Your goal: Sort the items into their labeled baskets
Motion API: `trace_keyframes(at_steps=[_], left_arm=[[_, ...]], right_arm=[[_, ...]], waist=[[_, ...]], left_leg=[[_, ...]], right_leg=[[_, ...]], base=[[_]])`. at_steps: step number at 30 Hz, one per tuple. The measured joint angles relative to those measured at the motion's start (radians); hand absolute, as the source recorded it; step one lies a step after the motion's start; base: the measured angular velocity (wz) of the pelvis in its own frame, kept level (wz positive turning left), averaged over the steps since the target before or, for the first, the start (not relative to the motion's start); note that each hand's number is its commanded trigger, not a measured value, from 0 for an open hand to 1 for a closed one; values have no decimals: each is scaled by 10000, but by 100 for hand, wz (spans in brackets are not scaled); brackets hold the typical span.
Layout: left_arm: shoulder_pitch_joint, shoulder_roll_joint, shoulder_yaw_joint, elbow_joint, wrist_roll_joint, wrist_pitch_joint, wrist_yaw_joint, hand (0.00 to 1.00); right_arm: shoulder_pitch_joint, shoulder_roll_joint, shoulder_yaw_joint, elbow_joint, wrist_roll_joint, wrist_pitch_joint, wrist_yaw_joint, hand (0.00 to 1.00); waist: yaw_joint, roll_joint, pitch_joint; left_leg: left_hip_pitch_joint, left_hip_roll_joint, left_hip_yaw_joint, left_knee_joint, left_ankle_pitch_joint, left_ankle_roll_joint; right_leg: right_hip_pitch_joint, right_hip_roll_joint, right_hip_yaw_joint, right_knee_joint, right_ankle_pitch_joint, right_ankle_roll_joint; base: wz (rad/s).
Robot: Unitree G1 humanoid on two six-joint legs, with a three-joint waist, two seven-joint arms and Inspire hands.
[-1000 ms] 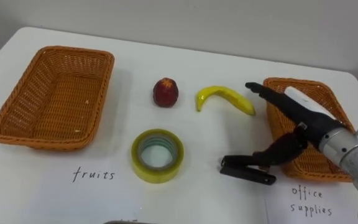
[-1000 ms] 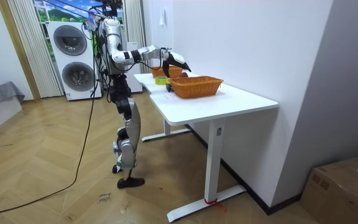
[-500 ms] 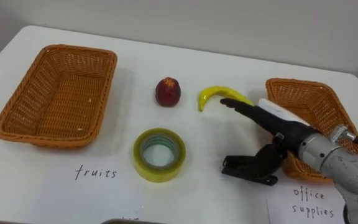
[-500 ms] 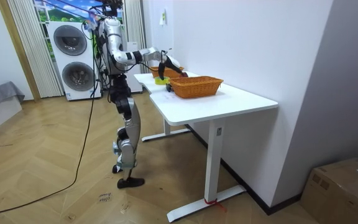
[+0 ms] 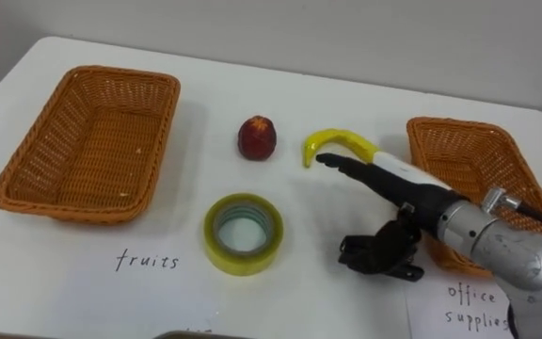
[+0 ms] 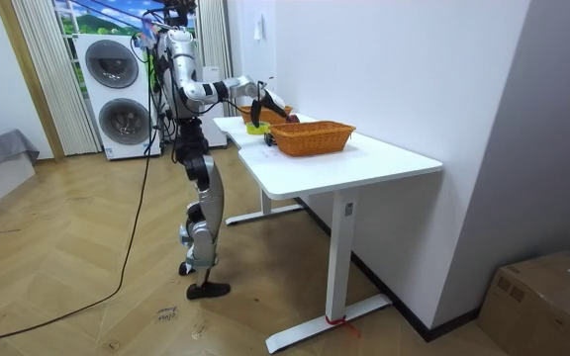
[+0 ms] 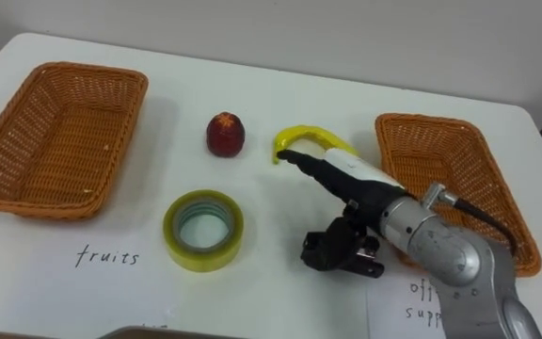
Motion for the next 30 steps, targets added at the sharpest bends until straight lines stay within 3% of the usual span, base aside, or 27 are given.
trace_keyframes(at_steps=[16,30], left_arm=[[37,-3,57,-28,76,287,-473,0],[-78,-4,102,-42,85,291,-551,0]], right_arm=[[205,1,73,16,-2365,781,1499,0],[205,1,65,12,-2563,864,1812,0]], waist=[[-5,24,-47],[-7,21,-48]], left_leg=[[2,-7,36,44,1,0],[10,-11,42,41,2,0]], right_leg=[[1,5,11,19,6,-10],[0,6,15,20,7,-10]], base=[[0],[0]])
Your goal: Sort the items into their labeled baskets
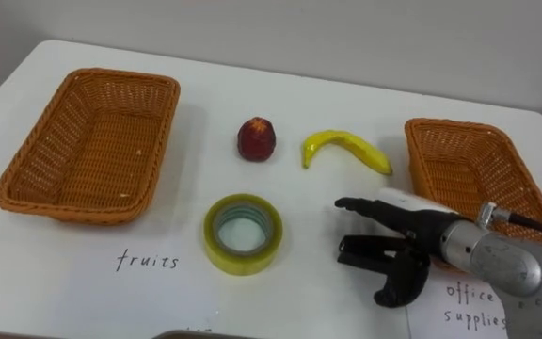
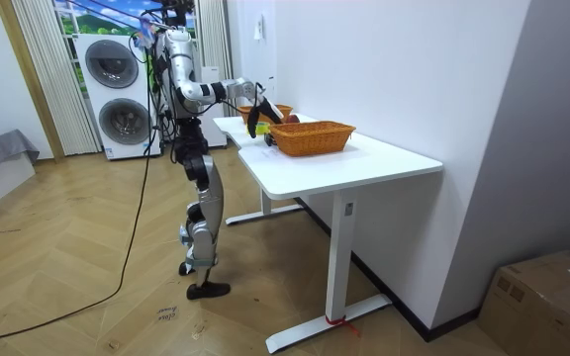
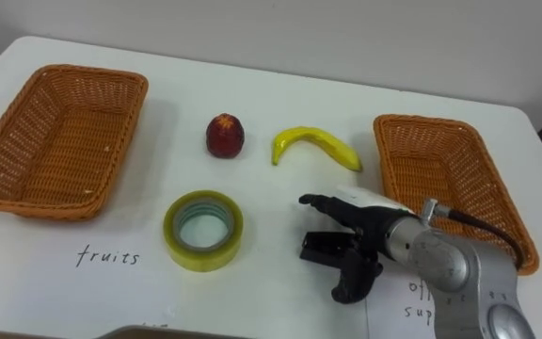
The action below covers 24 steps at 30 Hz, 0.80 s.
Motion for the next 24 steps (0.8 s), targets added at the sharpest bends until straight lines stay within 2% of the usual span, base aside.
trace_keyframes(at_steps=[10,15,21,24], left_arm=[[-55,-5,143,9,-3,0,3,0],[-122,-7,143,2,2,-1,28,0],[-124,-24,140,-1,-8,37,90,0],[-118,-64,140,3,-17,216,318,0]], right_arm=[[0,20,5,26,-238,3,105,0],[0,34,16,65,-760,25,106,0],[17,107,52,317,-811,318,117,0],[17,119,131,431,-808,473,92,0]], waist=[[37,2,5],[185,1,8],[272,-14,13],[273,-37,9]], left_leg=[[-10,7,-18,-14,0,0],[-13,6,-24,-26,-1,0],[-9,2,-33,-33,0,1],[-3,2,-34,-34,0,1]], right_leg=[[2,-3,-16,-9,0,0],[3,0,-27,-23,0,1],[13,-8,-43,-30,1,1],[26,-7,-41,-30,2,4]], base=[[0],[0],[0],[0]])
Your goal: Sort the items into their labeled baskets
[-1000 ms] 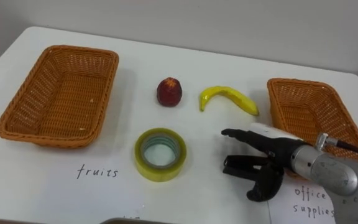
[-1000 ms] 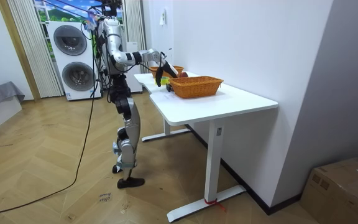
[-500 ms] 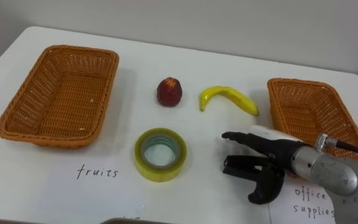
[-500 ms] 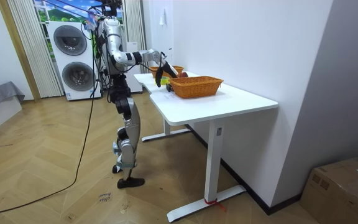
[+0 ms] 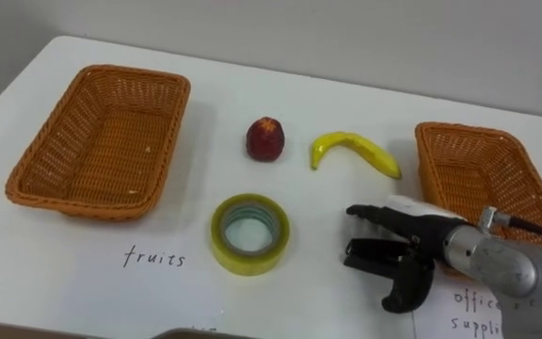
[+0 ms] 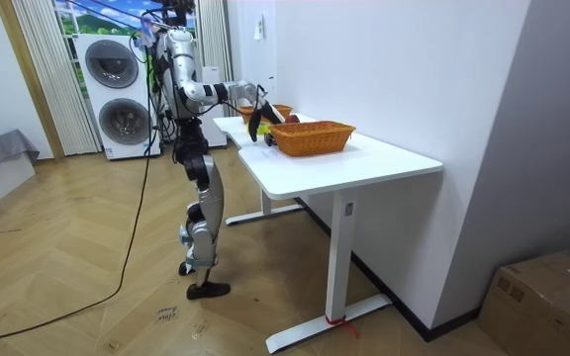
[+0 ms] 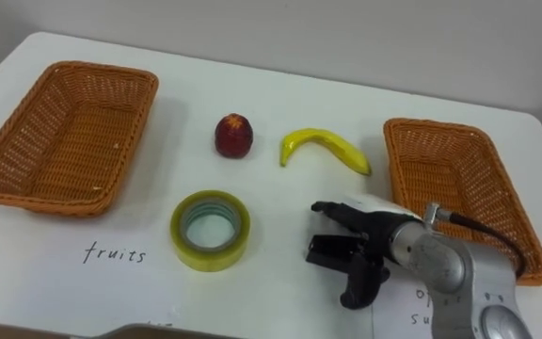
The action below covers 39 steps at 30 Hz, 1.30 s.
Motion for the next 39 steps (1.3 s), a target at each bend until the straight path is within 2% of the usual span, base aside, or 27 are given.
trace_keyframes(at_steps=[2,3,4,6,7,11,13,20,24,29,33,39], left_arm=[[5,-8,-11,1,-2,99,137,0],[4,-10,-11,0,-3,137,170,0],[6,-11,-13,1,-2,189,200,0],[3,-20,-15,0,-2,224,213,0],[5,-21,-15,0,-2,245,241,0],[23,-32,-17,-56,2,373,410,0],[22,-31,-19,-84,1,373,452,0],[-18,-31,-24,-273,-1,380,496,0],[-3,-33,-27,-403,-8,378,738,0],[-3,-65,-148,-449,-67,377,962,0],[16,-66,-201,-440,-55,376,1077,0],[55,-70,-173,-445,-51,333,1076,0]], right_arm=[[0,0,119,84,-1,177,-68,0],[0,-1,165,104,-8,193,-88,27],[0,0,261,136,-16,237,-127,50],[0,0,289,163,-28,311,-130,79],[0,0,300,179,-29,327,-135,100],[-131,1,288,178,-145,405,-549,100],[-269,1,290,202,-188,531,-614,100],[-308,7,300,364,-458,614,-735,100],[-310,12,287,413,-455,674,-769,100],[-306,14,270,460,-124,745,-866,100],[-269,84,271,458,-57,719,-971,100],[-256,135,233,391,83,480,-1053,100]], waist=[[-5,-36,-8],[-12,-41,-12],[-11,-50,-18],[-6,-51,-18],[5,-51,-19],[18,-50,-21],[20,-52,-22],[29,-41,-30],[148,-10,-47],[98,-5,-47],[59,-1,-47],[-69,-2,-50]], left_leg=[[-1,-2,-2,-4,0,0],[-1,-2,-5,-5,0,0],[-1,-2,-17,-6,-1,-1],[-2,-5,-20,4,0,-1],[-2,-6,-24,11,0,0],[-2,-5,-38,25,0,0],[-3,-8,-53,20,0,0],[21,-19,-265,49,0,-1],[29,-14,-270,38,0,-1],[16,-10,-259,10,2,-2],[15,-32,-252,13,26,-14],[22,-30,-231,3,47,-22]], right_leg=[[11,1,-2,4,1,0],[17,1,-8,5,1,-1],[29,2,-18,5,3,-4],[33,0,-16,5,8,-6],[38,-1,-16,7,10,-6],[46,0,-23,7,14,-8],[47,0,-37,7,14,-8],[129,-2,-227,-21,14,-8],[130,2,-223,-26,14,-8],[142,-16,-219,-14,14,-7],[144,-20,-217,-13,14,-7],[123,-14,-194,-1,15,-9]], base=[[0],[0],[0],[0],[0],[0],[2],[9],[1],[0],[0],[0]])
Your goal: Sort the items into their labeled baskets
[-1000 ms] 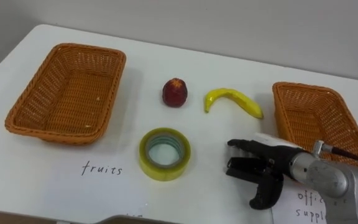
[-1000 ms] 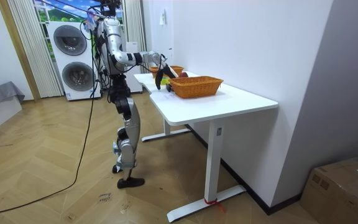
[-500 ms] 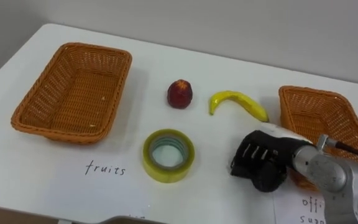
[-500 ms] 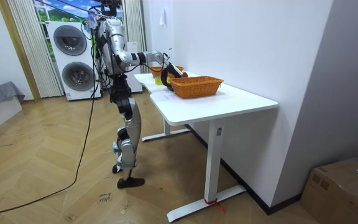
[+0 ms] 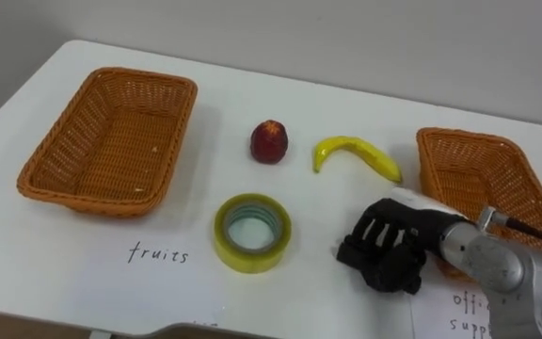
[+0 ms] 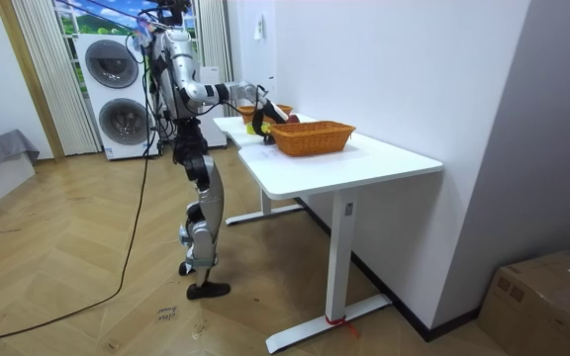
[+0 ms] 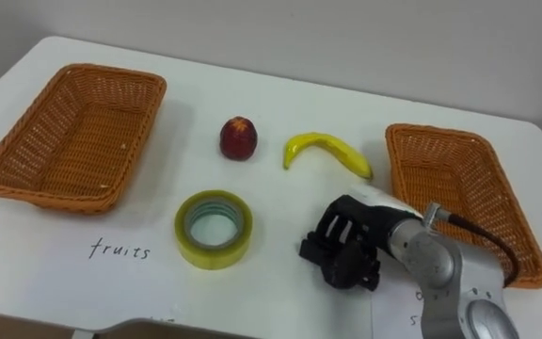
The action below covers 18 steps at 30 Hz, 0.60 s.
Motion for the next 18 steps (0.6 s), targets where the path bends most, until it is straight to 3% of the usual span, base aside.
trace_keyframes(at_steps=[5,10,12,18], left_arm=[[-2,-4,12,80,-28,-219,-5,0],[27,11,188,295,-47,-400,3,0],[26,7,184,421,-47,-414,15,0],[30,-16,178,593,-46,-420,42,0]], right_arm=[[-63,-4,-243,-43,271,-400,-93,100],[-142,-12,-850,-962,849,-548,-649,100],[-337,-16,-951,-1217,1033,-677,-949,100],[-499,-21,-1155,-1742,1122,-872,-1621,100]], waist=[[-18,-15,-1],[-116,8,18],[-277,14,27],[-292,21,38]], left_leg=[[1,10,197,20,10,3],[7,26,280,3,10,5],[4,25,277,-1,10,5],[2,12,276,-57,7,4]], right_leg=[[-105,25,244,16,14,-20],[-139,39,357,8,20,-15],[-138,41,354,11,21,-16],[-138,47,350,14,24,-20]], base=[[-10],[-7],[0],[0]])
